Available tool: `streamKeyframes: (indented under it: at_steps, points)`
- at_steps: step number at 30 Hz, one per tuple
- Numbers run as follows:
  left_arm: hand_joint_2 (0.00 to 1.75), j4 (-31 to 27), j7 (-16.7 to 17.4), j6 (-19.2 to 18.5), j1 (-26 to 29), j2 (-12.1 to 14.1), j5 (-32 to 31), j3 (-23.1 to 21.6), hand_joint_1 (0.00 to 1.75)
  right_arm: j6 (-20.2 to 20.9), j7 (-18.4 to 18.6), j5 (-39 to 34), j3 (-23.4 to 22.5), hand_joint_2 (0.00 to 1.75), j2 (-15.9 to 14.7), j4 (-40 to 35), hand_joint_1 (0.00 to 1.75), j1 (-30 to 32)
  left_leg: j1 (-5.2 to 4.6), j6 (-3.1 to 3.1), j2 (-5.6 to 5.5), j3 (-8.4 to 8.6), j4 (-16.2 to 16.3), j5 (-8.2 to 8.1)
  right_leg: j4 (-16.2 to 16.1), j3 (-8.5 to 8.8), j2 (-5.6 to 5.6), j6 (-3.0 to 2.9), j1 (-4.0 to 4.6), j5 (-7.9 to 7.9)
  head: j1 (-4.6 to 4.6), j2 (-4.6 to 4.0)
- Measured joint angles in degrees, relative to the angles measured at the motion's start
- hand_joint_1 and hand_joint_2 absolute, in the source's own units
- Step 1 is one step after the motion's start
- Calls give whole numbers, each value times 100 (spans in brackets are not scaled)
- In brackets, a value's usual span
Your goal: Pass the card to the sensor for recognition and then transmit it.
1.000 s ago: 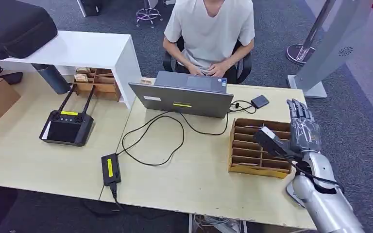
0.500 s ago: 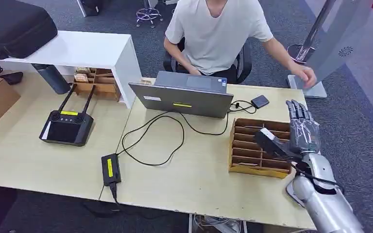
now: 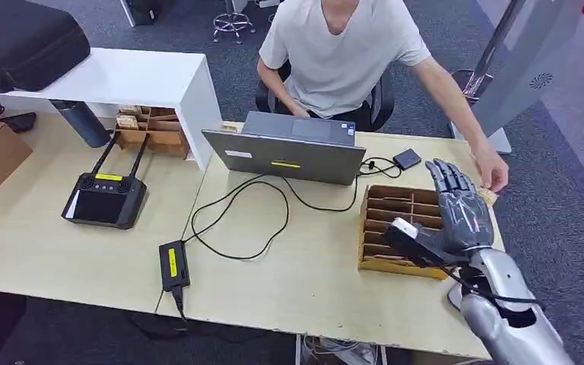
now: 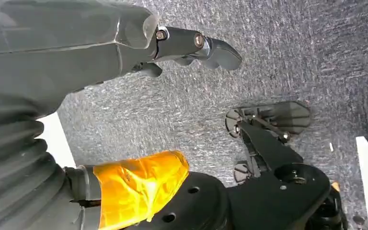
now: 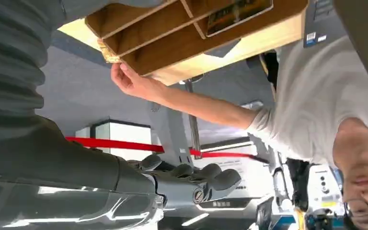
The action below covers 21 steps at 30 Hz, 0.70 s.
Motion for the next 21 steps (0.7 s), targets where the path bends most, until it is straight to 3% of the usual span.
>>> streamKeyframes:
  at_steps: [4,7,12,21]
  points:
    - [175,0,-55,28,55,0,2,107,0,746,225,-236,96,175,-376,-442,0,25,-1,0,-1,0,1,-1,-1,0,-1,0,-1,0,-2,0]
    - [175,0,-85,42,104,0,7,231,0,1241,330,-546,177,175,-830,-845,0,51,-2,1,-3,-3,2,-1,-2,-2,-4,1,-1,0,0,0]
    - [175,0,-155,41,160,0,13,380,0,1215,330,-647,234,175,-1281,-1421,0,356,-1,4,-2,-3,1,-4,-4,-3,-3,1,0,-2,-2,0]
    - [175,0,-170,61,210,-2,46,483,0,942,391,-621,234,175,-1377,-1829,0,1229,1,1,-2,-3,-2,-5,-4,-2,-2,0,2,-3,0,0]
